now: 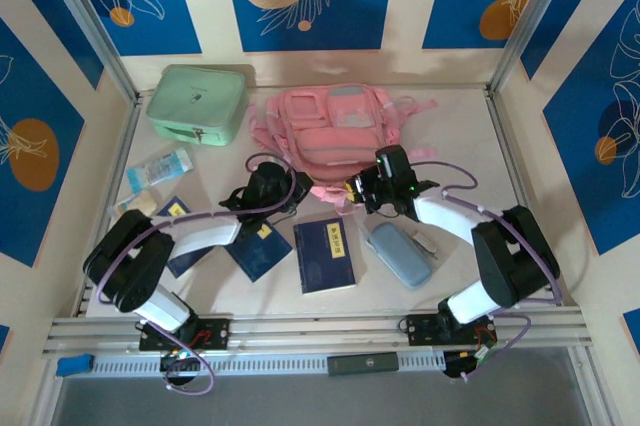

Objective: Pack the student bag
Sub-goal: Rotate the student bag at the top-center of the table, then unzip the student bag at the center of the table.

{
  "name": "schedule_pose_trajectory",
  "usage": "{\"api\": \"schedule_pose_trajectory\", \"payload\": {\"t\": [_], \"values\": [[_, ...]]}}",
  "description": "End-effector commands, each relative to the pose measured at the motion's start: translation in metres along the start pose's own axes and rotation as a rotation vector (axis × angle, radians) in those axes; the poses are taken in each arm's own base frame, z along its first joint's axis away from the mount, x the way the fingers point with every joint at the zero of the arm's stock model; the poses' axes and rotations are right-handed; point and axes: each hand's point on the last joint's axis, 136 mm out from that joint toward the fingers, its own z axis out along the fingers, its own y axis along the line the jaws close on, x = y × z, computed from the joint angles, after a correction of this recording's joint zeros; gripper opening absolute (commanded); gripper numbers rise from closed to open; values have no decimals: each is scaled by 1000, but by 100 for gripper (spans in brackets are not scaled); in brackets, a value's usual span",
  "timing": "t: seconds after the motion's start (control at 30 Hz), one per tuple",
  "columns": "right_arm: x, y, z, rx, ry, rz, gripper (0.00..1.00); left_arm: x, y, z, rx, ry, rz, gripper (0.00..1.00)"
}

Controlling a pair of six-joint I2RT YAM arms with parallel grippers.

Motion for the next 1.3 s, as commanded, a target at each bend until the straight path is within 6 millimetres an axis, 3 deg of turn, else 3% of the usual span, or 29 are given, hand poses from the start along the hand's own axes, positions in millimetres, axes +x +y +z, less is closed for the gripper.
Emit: {"api": "schedule_pose_trajectory", "payload": {"t": [0.0, 0.1, 0.23, 0.3, 0.4, 0.5, 0.6, 0.7, 0.8, 0.93, 1.07, 1.17, 1.27], "values": [[-37, 99, -43, -413, -218, -305, 0, 0, -2, -14, 14, -27, -44, 0], [-24, 134, -63, -614, -168, -426, 0, 2, 9, -9, 1, -31, -84, 0], [-11, 154, -63, -730, -82, -535, 0, 11, -6, 2, 55, 11, -77, 0], [-15, 154, -58, -737, -66, -560, 0, 14, -16, 3, 81, 24, -58, 6], [-15, 151, -61, -746, -67, -655, 0, 14, -21, -6, 96, 30, -15, 26], [-11, 144, -61, -688, -58, -751, 0, 3, -11, -26, 11, 22, 90, 40], [-7, 136, -62, -651, -63, -830, 0, -9, -10, -51, -76, -4, 252, 47], [7, 135, -63, -643, -70, -934, 0, -16, -27, -67, -120, -2, 437, 52], [19, 137, -65, -640, -99, -1031, 0, -12, -47, -65, -117, 70, 555, 62], [21, 141, -68, -640, -129, -1062, 0, 5, -80, -49, -8, 185, 579, 65], [20, 142, -67, -633, -145, -1065, 0, 1, -94, -34, -63, 238, 602, 66], [22, 143, -67, -626, -150, -1077, 0, -8, -84, -29, -181, 236, 594, 62], [22, 142, -63, -608, -158, -1086, 0, -5, -79, -21, -194, 249, 544, 59]]}}
